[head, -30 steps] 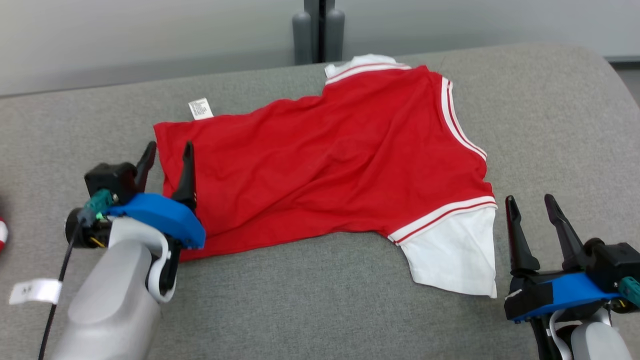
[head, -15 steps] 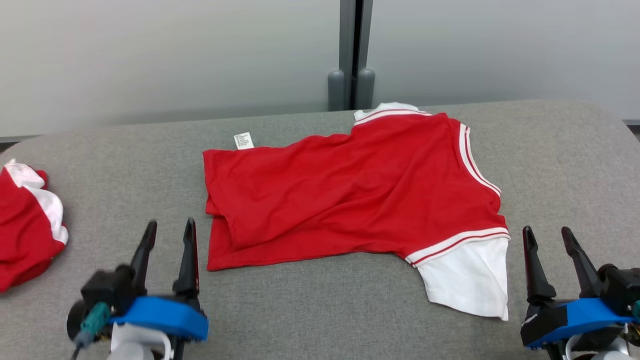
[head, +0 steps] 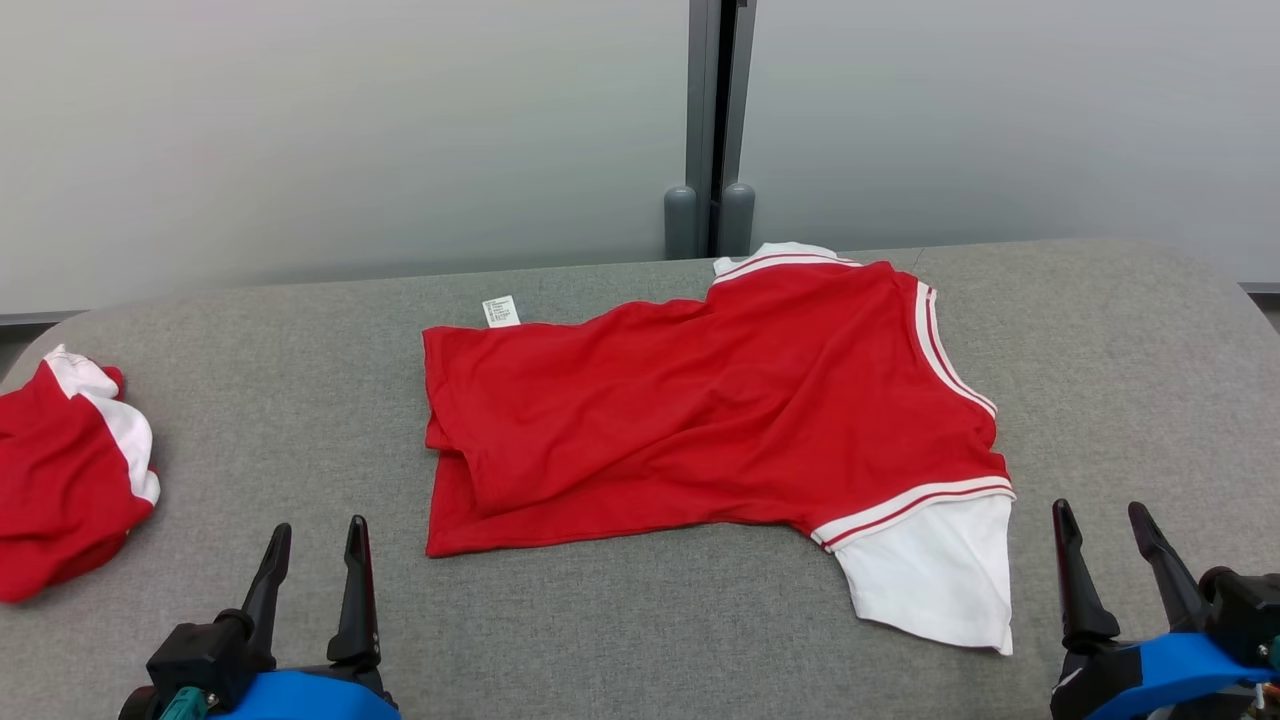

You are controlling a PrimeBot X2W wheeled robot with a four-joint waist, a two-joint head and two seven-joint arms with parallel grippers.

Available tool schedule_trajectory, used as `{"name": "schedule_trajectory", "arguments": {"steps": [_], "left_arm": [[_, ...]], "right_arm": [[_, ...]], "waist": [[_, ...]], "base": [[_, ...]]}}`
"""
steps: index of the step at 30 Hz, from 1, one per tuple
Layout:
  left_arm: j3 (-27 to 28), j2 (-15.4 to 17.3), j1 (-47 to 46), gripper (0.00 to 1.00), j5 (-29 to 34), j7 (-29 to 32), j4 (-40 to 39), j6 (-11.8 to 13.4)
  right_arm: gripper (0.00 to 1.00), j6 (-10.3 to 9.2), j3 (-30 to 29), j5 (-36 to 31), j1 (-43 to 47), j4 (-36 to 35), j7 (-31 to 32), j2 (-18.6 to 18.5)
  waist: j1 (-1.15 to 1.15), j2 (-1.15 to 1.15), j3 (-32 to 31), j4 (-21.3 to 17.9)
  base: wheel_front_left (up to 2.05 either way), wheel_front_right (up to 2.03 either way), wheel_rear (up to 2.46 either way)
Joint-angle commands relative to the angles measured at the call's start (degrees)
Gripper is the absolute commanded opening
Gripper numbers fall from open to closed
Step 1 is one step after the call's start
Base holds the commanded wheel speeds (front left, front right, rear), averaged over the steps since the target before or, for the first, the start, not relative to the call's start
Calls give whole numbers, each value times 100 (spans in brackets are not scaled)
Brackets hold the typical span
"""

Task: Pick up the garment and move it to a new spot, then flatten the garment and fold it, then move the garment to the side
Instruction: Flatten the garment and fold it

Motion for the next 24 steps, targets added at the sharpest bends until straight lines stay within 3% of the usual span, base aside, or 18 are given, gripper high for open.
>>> {"name": "schedule_trajectory", "arguments": {"steps": [1,15,24], "left_arm": [[23,11,73,100,55,-16,-1,-26],[-107,-26,-297,100,160,84,279,-136],[-481,-219,-1203,100,246,736,1467,-140]], "right_arm": [[100,1,7,20,72,-26,5,-9],[100,1,179,160,-20,41,117,-9],[100,1,503,275,-237,231,226,-9]], "waist": [[1,0,5,-5],[1,0,156,-16],[1,0,513,-110]], "base": [[0,0,0],[0,0,0],[0,0,0]]}}
